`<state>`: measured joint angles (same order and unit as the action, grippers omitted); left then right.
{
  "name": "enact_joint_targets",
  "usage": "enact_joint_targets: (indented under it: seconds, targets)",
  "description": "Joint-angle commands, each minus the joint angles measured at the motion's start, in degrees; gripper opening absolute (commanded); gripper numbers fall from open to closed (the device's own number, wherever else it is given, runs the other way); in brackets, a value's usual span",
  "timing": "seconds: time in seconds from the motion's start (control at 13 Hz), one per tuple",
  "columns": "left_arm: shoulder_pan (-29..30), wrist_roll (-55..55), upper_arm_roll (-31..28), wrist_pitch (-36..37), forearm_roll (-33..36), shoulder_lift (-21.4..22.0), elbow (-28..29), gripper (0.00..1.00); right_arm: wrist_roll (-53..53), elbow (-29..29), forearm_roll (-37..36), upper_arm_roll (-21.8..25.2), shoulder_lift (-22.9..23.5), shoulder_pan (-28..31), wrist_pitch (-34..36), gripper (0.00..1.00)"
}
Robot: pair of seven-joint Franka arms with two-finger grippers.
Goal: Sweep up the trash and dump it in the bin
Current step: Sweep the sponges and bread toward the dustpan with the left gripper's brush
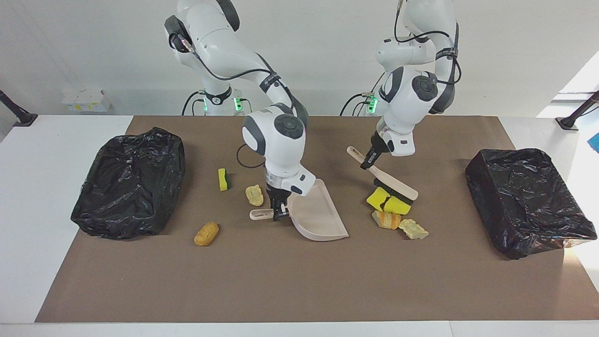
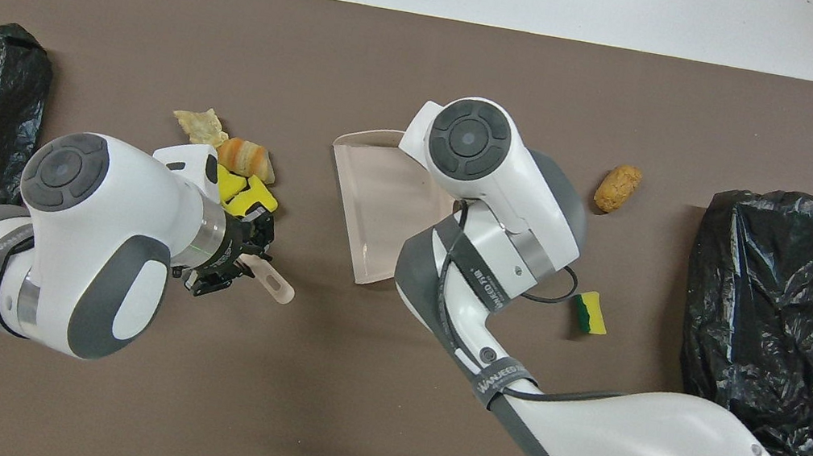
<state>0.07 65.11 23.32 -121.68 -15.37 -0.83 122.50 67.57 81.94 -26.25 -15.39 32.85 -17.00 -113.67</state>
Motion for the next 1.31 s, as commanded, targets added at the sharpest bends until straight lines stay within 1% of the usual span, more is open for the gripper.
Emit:
enact_joint_targets:
  seconds: [0.0, 0.15, 0.38, 0.62, 0.85, 1.0, 1.08, 1.23]
  targets:
    - [0.5, -5.0, -0.9, 7.1, 3.3, -0.5, -3.9, 0.00, -5.1, -0.9, -3.4, -0.1, -0.2, -1.6, 4.5, 0.00]
    - [3.5, -12.9, -1.0, 8.0, 4.4, -0.3, -3.8, 0.00, -9.4, -0.8, -2.9, -0.1, -0.2, -1.3, 4.9, 0.00]
    - [9.1, -26.7, -1.0, 7.9, 6.6, -0.5, -3.6, 0.00, -11.4, -1.0, -2.7, 0.0, -0.2, -0.6, 5.2, 0.00]
    - [14.2, -39.4, -1.0, 6.6, 8.2, -0.8, -3.3, 0.00, -14.4, -4.1, -2.1, 0.0, 1.2, -0.5, 8.2, 0.00]
    - [15.2, -52.4, -1.0, 4.6, 8.2, -1.3, -2.8, 0.00, -17.2, -5.2, 0.1, 0.0, 2.0, -0.5, 8.6, 0.00]
    - [16.4, -62.4, -0.9, 4.0, 8.2, -3.0, -2.8, 0.00, -19.7, -5.2, 1.0, 0.1, 1.9, -0.8, 9.3, 0.00]
    - [16.4, -64.1, -0.9, 3.0, 8.2, -4.0, -2.8, 0.00, -20.5, -5.2, 1.0, 0.0, 1.9, -0.8, 10.2, 0.00]
    - [15.3, -63.6, -0.7, 0.8, 8.2, -5.3, -2.8, 0.00, -20.6, -4.9, 1.0, 0.0, 1.4, -1.2, 10.5, 0.00]
